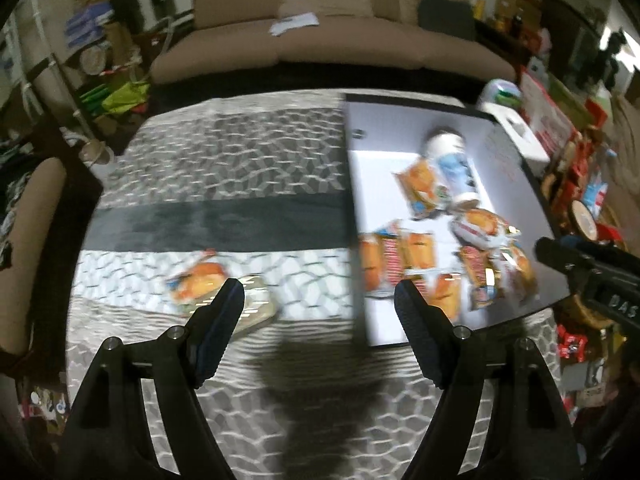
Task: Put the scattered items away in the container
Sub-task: 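Withdraw both tools from the box toward the last packet and tin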
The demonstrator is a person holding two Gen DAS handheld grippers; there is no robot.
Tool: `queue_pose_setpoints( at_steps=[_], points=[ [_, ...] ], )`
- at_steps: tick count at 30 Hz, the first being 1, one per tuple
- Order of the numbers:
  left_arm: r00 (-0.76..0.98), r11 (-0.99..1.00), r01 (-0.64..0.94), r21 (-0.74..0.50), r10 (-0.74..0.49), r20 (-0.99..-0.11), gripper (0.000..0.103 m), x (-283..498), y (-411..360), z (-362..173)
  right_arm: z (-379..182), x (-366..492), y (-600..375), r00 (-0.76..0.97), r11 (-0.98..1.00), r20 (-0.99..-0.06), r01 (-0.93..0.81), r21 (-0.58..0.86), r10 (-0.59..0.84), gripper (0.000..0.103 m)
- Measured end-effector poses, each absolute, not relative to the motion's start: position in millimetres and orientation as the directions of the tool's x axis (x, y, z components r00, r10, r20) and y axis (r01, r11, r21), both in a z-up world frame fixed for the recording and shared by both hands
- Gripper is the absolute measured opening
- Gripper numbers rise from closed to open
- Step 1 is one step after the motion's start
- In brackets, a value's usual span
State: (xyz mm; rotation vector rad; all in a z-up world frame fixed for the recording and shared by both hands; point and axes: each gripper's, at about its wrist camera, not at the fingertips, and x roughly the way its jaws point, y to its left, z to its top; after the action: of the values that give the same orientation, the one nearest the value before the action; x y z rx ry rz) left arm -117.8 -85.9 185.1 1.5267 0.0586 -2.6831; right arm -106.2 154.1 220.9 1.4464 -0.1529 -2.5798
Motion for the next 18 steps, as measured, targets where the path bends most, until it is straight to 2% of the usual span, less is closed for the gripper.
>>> queue_pose_setpoints(
  at_steps=[7, 11, 18],
  points=[
    [-0.517, -0.987, 0.162, -0.021, -0.067, -0.853, 0.083, -98, -174, 190, 228, -105, 86, -0.507, -0.967, -0.827, 0.191, 0.168, -0.243, 0.067],
    [-0.511, -0.98, 0.194, -0.041, -0.065, -0.857, 0.092, -88, -221, 185, 225, -107, 43, -0.497, -0.956, -0.823, 0.234, 0.176, -0.274, 0.083],
    [-0.491, -0.978, 0.196, -0.07, -0.036, -0.871, 0.093, -79, -281, 156, 200, -119, -30, -0.431, -0.932, -0.842, 0.296, 0.208, -0.325, 0.086]
  ],
)
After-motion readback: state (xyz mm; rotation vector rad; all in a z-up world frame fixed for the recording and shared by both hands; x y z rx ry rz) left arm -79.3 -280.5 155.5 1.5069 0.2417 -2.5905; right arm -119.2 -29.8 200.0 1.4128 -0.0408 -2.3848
